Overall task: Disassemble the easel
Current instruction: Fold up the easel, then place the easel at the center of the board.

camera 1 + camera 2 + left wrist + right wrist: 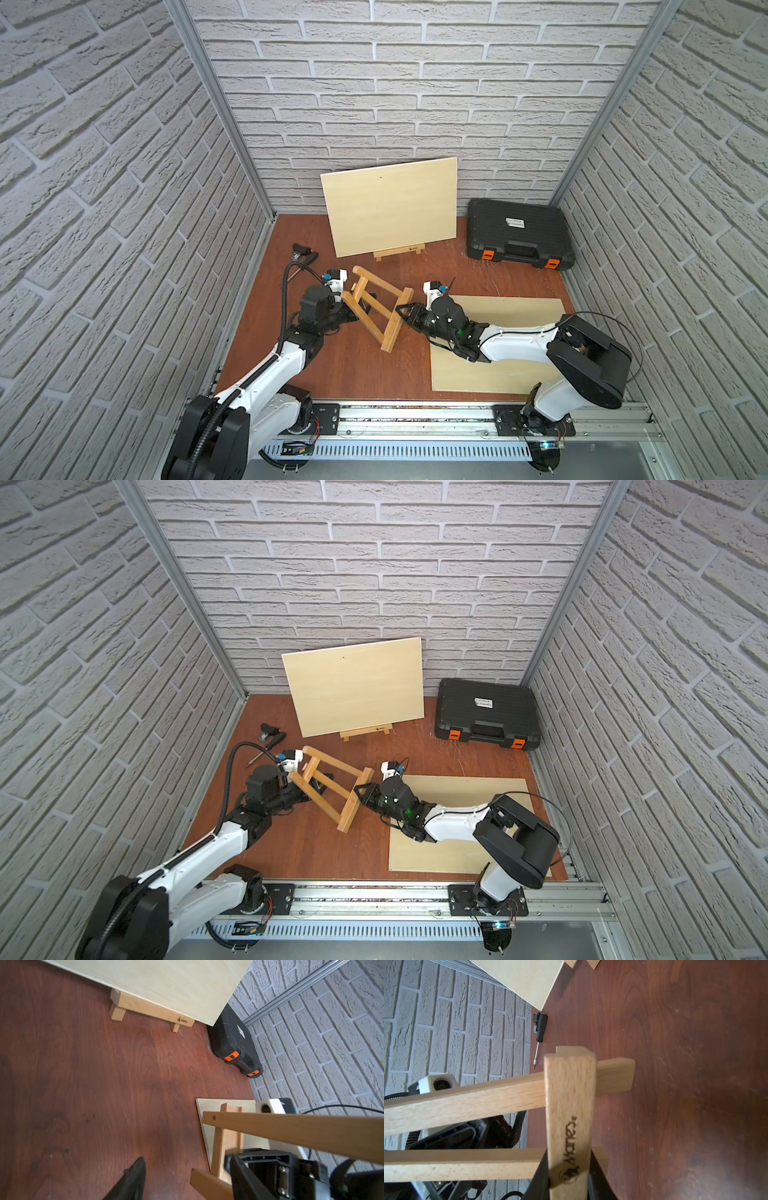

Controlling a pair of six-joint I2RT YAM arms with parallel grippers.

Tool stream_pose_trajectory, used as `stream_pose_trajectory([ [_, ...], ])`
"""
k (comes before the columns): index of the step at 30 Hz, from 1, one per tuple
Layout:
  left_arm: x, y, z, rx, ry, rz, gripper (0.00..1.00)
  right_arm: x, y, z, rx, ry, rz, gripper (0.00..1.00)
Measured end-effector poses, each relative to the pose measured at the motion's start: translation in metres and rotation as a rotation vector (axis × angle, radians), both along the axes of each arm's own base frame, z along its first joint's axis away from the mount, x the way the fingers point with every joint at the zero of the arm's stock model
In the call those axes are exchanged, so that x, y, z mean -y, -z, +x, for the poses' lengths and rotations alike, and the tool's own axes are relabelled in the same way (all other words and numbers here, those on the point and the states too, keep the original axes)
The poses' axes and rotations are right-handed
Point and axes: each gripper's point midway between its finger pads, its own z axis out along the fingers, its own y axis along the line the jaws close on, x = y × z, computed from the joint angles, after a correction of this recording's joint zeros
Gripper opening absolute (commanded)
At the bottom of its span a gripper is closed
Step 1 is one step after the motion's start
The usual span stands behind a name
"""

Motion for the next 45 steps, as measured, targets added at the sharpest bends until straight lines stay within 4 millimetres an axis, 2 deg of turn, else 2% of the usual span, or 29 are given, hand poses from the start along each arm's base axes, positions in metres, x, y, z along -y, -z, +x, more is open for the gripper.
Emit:
stream_pose_trajectory([
  [5, -0.004, 0.030, -0.021, -0.093, -0.022, 0.025, 0.66, 0.004, 0.020, -0.028, -0.052, 0.008, -0.095, 0.06],
  [10, -0.012, 0.047, -0.030, -0.152, -0.063, 0.046, 0.65, 0.010, 0.037, -0.043, -0.106, 0.033, -0.159, 0.06],
  [18, -0.026, 0.060, -0.032, -0.205, -0.147, 0.088, 0.66, 0.015, 0.043, -0.041, -0.167, 0.099, -0.181, 0.06],
  [28, -0.076, 0.073, -0.050, -0.288, -0.371, 0.213, 0.68, 0.002, 0.052, -0.039, -0.196, 0.085, -0.220, 0.06],
  [35, -0.114, 0.073, -0.065, -0.323, -0.518, 0.315, 0.70, -0.007, 0.053, -0.040, -0.199, 0.043, -0.223, 0.06],
  [39, -0.127, 0.076, -0.070, -0.349, -0.564, 0.360, 0.70, -0.008, 0.053, -0.039, -0.202, 0.032, -0.228, 0.06],
  [45, -0.137, 0.078, -0.074, -0.369, -0.594, 0.407, 0.70, -0.010, 0.056, -0.037, -0.210, 0.020, -0.222, 0.06],
])
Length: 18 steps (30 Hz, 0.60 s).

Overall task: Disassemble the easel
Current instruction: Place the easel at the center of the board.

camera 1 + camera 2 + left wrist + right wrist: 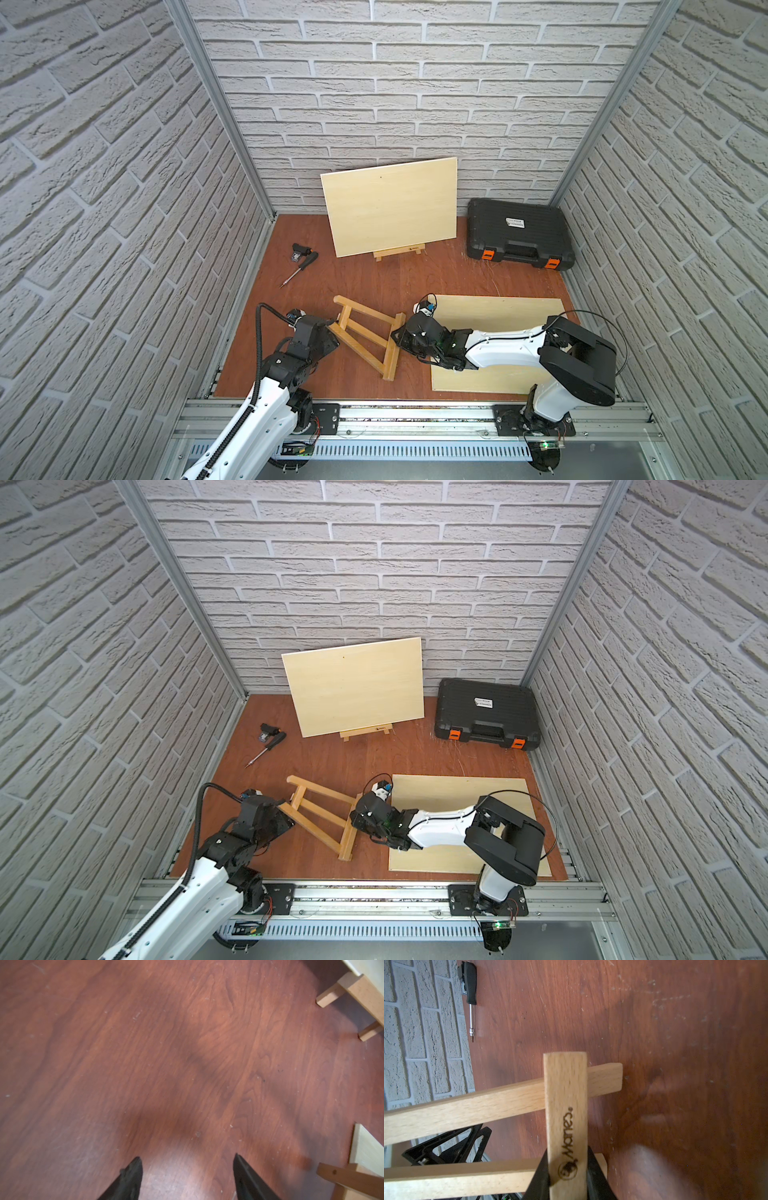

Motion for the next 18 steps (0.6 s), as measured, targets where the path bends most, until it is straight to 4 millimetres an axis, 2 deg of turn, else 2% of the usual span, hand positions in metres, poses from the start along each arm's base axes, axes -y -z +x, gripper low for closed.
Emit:
stream_pose_trajectory([
  [6, -0.014, -0.005, 0.001, -0.013, -0.036, 0.047, 0.72, 0.001, 0.000, 0.000, 0.001, 0.000, 0.000, 0.06],
  [11, -0.034, -0.020, 0.013, -0.006, -0.093, 0.068, 0.72, 0.026, 0.000, 0.030, 0.017, 0.159, -0.001, 0.06],
  [14, -0.038, -0.028, 0.020, 0.002, -0.092, 0.076, 0.72, 0.034, 0.000, 0.038, 0.024, 0.208, -0.007, 0.06],
  [18, -0.033, -0.035, 0.024, 0.028, -0.050, 0.074, 0.72, 0.035, -0.002, 0.039, 0.021, 0.216, -0.038, 0.06],
])
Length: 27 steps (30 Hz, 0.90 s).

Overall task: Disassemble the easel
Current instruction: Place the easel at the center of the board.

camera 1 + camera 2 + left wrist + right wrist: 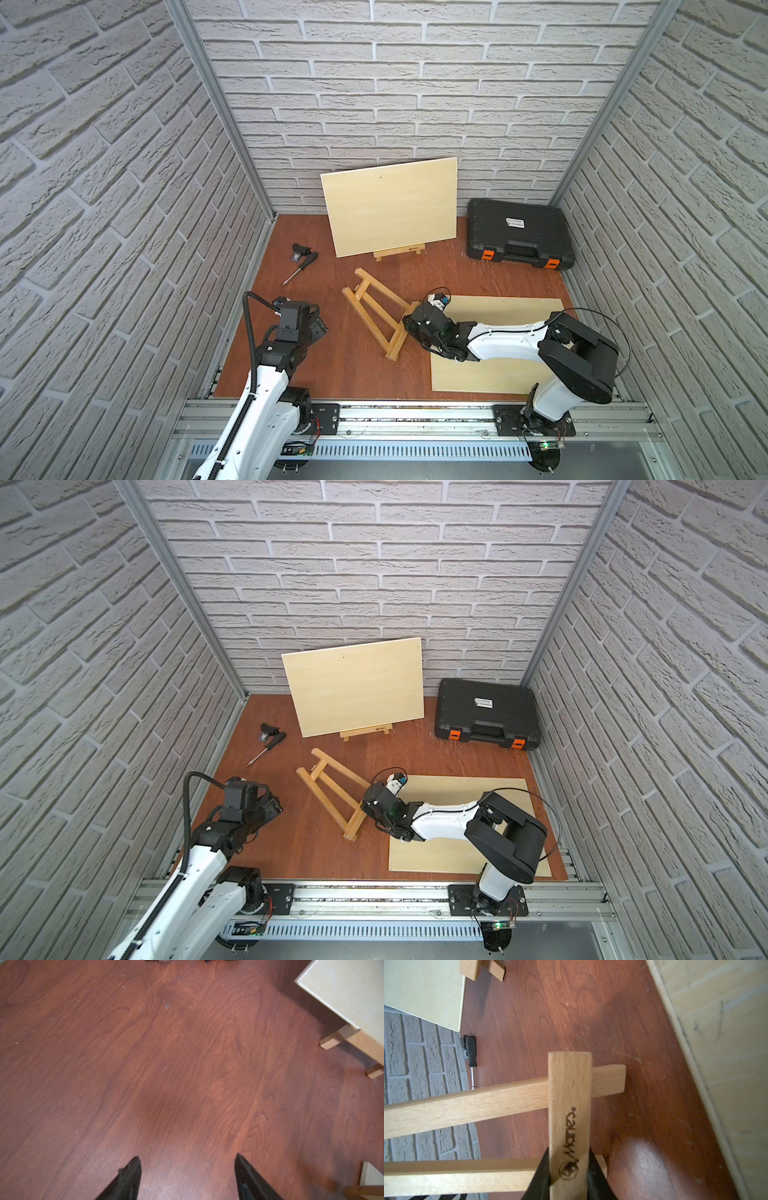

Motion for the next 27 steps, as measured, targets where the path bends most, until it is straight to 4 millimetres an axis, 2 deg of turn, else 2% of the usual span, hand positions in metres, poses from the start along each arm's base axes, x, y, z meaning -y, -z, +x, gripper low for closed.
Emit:
stream_pose_trajectory([
  [19, 0.023, -0.023, -0.001, 0.077, 0.142, 0.019, 0.71, -0.019, 0.001, 0.015, -0.044, -0.070, -0.241, 0.09],
  [27, 0.020, -0.029, -0.004, 0.087, 0.140, 0.048, 0.71, -0.024, 0.002, 0.021, -0.050, -0.125, -0.347, 0.09],
])
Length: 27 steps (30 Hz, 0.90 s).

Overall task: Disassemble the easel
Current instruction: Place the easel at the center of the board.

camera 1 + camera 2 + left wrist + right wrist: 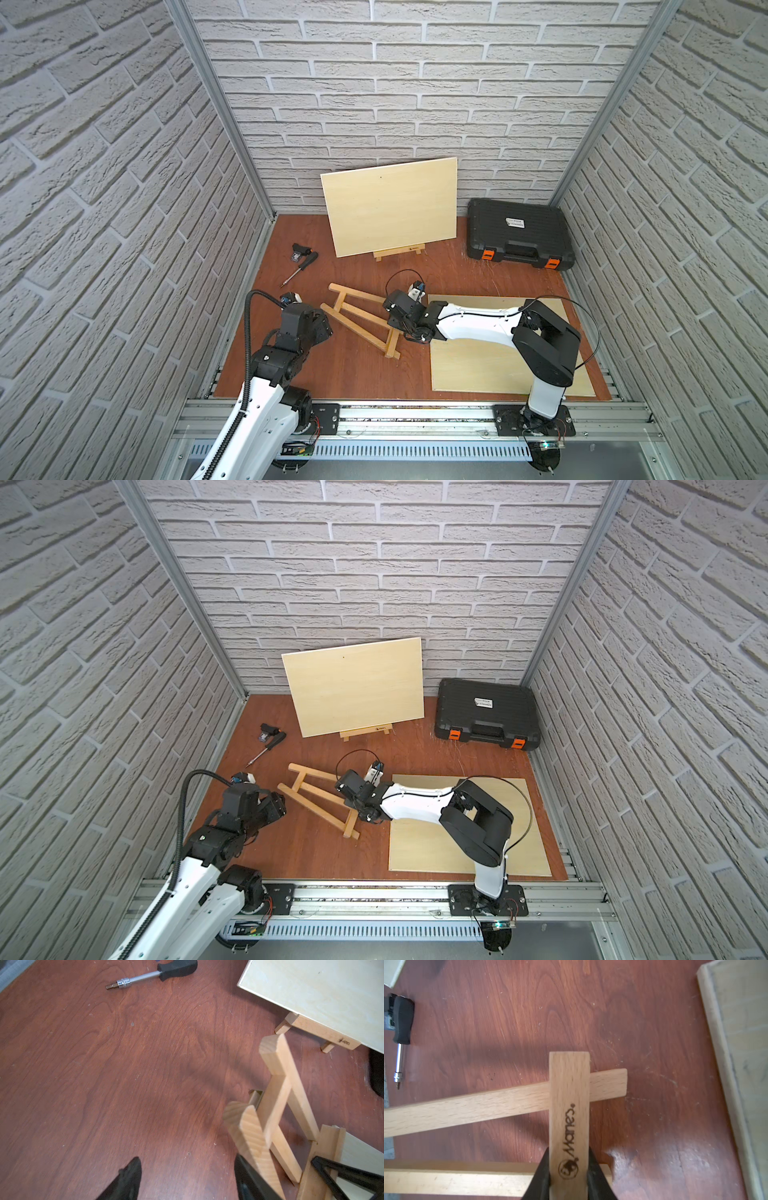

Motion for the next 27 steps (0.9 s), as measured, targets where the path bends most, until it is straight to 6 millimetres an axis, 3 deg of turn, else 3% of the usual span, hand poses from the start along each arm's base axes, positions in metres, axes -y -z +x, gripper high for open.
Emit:
stream_pose_trajectory([
  [5, -0.006, -0.012, -0.003, 0.031, -0.021, 0.017, 0.71, -0.003, 0.000, 0.001, -0.004, -0.033, -0.045, 0.10],
  [12, -0.009, -0.013, -0.004, 0.029, -0.033, 0.030, 0.71, -0.005, 0.002, 0.006, 0.001, -0.089, -0.133, 0.11],
  [27, 0.004, -0.010, -0.005, 0.018, 0.008, 0.020, 0.71, -0.007, 0.003, -0.003, 0.003, -0.208, -0.277, 0.24],
])
